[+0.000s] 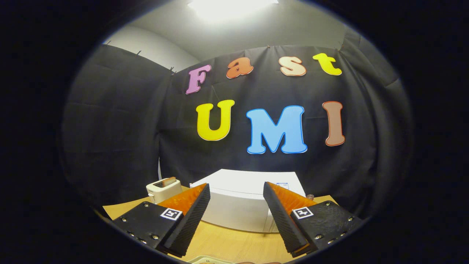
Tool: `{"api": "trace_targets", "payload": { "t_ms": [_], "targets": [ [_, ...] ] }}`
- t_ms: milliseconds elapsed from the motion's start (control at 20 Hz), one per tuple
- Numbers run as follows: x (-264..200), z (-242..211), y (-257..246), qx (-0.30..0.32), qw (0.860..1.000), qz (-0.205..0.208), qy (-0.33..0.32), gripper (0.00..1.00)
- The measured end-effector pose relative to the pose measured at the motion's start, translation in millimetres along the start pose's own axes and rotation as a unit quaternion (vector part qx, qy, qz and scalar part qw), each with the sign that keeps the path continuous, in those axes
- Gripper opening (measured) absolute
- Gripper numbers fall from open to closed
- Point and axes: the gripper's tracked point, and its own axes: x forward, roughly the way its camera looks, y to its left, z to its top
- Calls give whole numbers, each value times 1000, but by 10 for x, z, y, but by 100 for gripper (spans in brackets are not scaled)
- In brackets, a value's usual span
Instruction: Open the microwave, put the food inside, and close the microwave door.
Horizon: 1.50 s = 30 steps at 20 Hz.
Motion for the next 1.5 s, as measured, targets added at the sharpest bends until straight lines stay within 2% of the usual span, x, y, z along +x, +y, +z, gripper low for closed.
{"api": "trace_targets", "payload": {
  "t_ms": [350,700,1200,1500],
  "targets": [
    [9,-7,-54,1,1000,-18,1,94],
    [-79,-100,166,-9,1000,-25,14,94],
    [-598,-401,105,-14,997,-58,41,94],
    [-1022,-821,14,-21,996,-72,55,94]
  ]
}}
